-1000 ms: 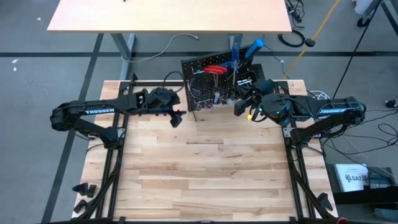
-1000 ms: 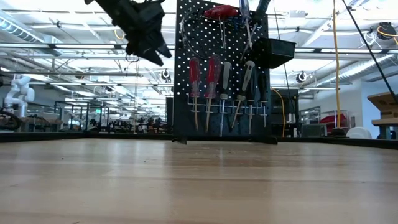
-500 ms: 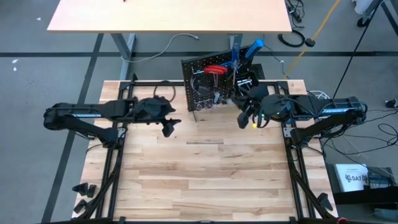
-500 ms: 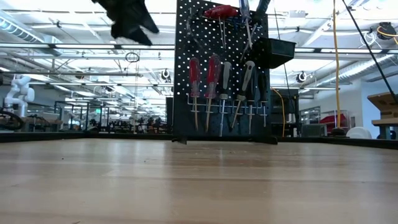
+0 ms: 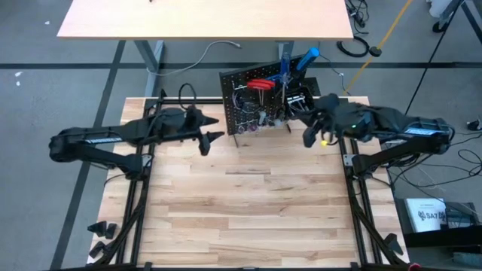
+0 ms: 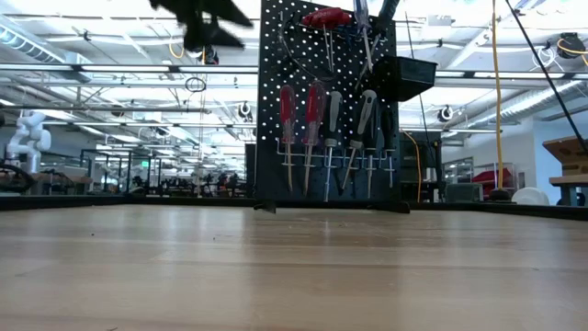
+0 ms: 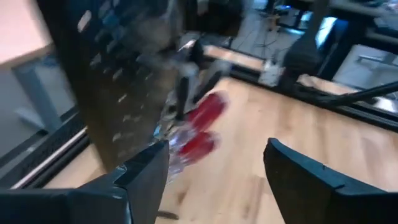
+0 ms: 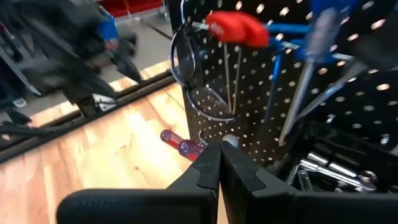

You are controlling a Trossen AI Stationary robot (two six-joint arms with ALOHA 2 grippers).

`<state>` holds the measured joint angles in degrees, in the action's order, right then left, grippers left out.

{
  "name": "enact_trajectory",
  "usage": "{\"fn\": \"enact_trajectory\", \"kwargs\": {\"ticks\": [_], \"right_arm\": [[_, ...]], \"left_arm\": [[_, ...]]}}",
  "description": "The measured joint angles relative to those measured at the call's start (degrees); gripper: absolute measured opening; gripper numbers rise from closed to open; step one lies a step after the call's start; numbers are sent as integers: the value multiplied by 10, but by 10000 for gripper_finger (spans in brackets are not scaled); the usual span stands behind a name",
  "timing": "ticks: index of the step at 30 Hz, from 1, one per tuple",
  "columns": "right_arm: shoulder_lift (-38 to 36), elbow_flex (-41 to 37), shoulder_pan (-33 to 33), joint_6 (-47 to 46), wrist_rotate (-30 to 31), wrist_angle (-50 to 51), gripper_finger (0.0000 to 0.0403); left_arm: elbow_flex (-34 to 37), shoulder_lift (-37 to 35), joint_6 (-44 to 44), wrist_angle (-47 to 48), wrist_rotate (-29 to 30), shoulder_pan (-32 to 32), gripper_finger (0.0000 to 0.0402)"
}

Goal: Hang tools onto peg board
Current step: Adjust the pegboard on the table

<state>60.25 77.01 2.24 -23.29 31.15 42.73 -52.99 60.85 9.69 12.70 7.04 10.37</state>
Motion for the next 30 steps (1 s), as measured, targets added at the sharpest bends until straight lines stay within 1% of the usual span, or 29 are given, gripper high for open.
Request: {"fn": "enact_trajectory", "kwargs": {"ticks": [3, 6, 8, 9, 12, 13, 14, 18, 21, 30], "right_arm": [[-21, 0, 0, -6, 0, 2, 0], [-33, 0, 0, -15, 2, 16, 0], [-35, 0, 0, -16, 2, 27, 0], [-35, 0, 0, -20, 2, 32, 0], [-35, 0, 0, -31, 2, 44, 0], [-35, -1, 0, -32, 2, 42, 0], [-35, -5, 0, -33, 3, 37, 0], [-36, -21, 0, -41, 2, 35, 0], [-37, -33, 0, -47, 3, 34, 0], [-50, -77, 0, -66, 2, 11, 0]], "left_arm": [[37, 13, -10, -49, -36, 56, 239], [52, 25, -12, -87, -79, 93, 200], [54, 37, -18, -112, -110, 103, 157], [54, 43, -25, -119, -117, 105, 130], [54, 62, -41, -125, -121, 106, 44], [54, 68, -41, -124, -120, 106, 23], [54, 75, -42, -124, -119, 107, 13], [54, 104, -61, -132, -109, 116, 8], [54, 121, -61, -153, -129, 132, 3], [54, 129, -71, -166, -141, 173, 1]]}}
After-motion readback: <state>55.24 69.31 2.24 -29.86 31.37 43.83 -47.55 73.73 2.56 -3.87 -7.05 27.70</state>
